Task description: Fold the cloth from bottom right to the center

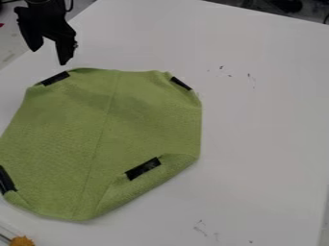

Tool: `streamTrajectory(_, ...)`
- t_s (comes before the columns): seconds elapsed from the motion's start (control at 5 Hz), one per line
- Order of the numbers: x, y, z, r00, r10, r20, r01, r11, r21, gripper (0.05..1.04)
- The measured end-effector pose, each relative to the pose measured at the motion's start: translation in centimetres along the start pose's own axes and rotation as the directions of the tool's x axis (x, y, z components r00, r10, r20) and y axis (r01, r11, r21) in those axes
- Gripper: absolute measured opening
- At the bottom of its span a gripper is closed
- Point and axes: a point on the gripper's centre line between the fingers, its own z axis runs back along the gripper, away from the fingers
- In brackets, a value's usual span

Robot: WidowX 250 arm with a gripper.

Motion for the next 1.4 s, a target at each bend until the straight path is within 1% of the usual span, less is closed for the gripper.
streamTrajectory(0.2, -0.7, -0.6, -1.1, 0.999, 0.007, -0.032, -0.008, 1.000, -0.016, 1.001)
streamTrajectory(0.4, -2.5, -3.5, -1.6, 0.996, 0.040, -0.082, -0.041, 0.999, -0.017, 1.001)
streamTrajectory(0.6, -2.9, -5.8, 0.6, 0.996, 0.079, -0.039, -0.078, 0.996, 0.031, 1.001)
streamTrajectory(0.8, -4.2, -10.0, 3.7, 0.995, 0.087, -0.039, -0.085, 0.996, 0.036, 1.001)
streamTrajectory(1.0, -5.5, -14.2, 4.9, 0.991, 0.112, -0.072, -0.114, 0.993, -0.027, 1.001)
streamTrajectory(1.2, -7.0, -19.3, 5.0, 0.988, 0.120, -0.098, -0.126, 0.990, -0.057, 1.001)
streamTrajectory(1.4, -8.2, -23.2, 5.4, 0.978, 0.186, -0.094, -0.193, 0.978, -0.075, 1.001)
